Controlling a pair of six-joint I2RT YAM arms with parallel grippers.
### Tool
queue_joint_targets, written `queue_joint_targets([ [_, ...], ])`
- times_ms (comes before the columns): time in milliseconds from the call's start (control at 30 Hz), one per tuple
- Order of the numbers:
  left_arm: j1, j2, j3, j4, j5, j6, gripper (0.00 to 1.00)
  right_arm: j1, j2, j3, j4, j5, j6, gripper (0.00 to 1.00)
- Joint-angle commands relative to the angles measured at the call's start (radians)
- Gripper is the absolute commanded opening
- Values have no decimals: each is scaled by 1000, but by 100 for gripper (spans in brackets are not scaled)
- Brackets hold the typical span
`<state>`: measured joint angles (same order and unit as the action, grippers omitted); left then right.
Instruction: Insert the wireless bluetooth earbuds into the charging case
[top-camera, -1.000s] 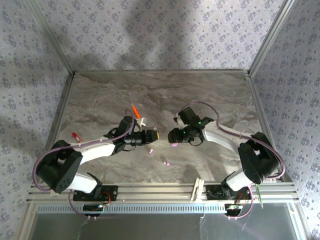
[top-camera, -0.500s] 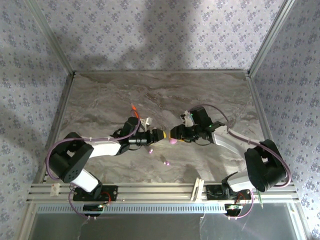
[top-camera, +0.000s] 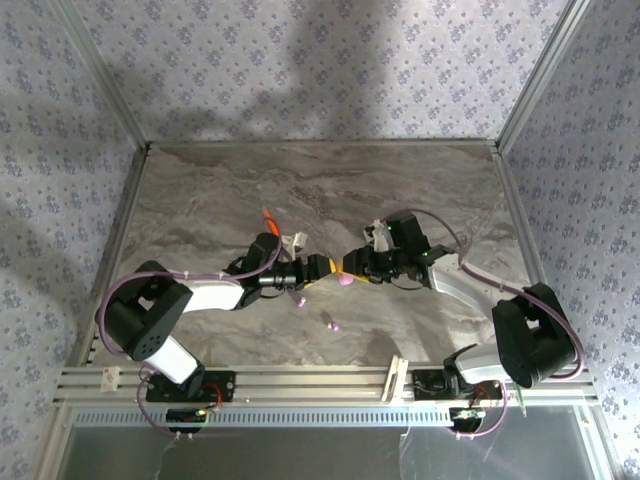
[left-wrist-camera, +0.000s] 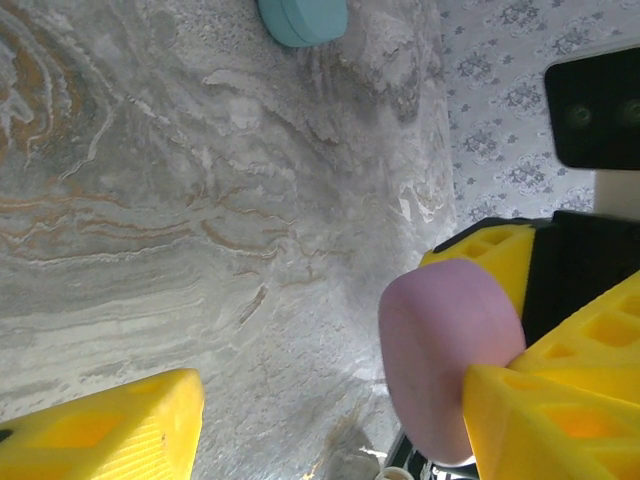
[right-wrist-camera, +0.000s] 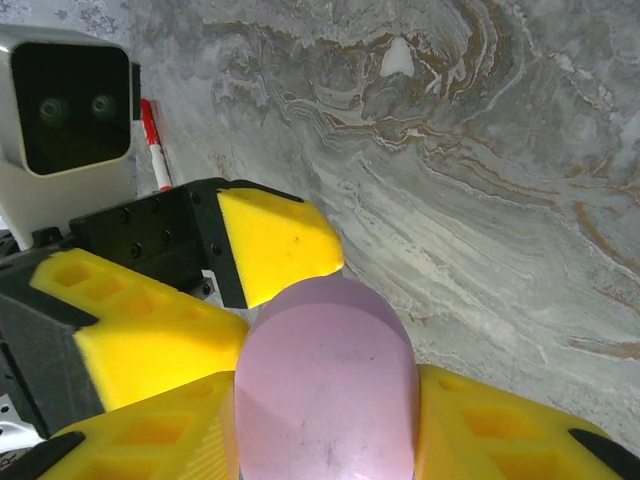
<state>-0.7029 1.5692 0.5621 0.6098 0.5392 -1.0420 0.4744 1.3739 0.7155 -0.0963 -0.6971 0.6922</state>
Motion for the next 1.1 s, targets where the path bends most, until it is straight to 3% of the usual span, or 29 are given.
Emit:
queue_joint_targets([
  [0, -5, 2, 30, 54, 24, -4, 70, -6, -22, -12, 17, -33, 10, 43],
  [367, -5, 33, 42, 49, 21, 0, 70, -7, -22, -16, 81, -81, 60, 42],
  [600, -5, 47, 58, -43, -18, 36, 67, -25, -48, -18, 116, -116, 101, 41],
  [1067, 15, 52, 40, -68, -31, 52, 67, -71, -68, -25, 57, -95, 71, 39],
])
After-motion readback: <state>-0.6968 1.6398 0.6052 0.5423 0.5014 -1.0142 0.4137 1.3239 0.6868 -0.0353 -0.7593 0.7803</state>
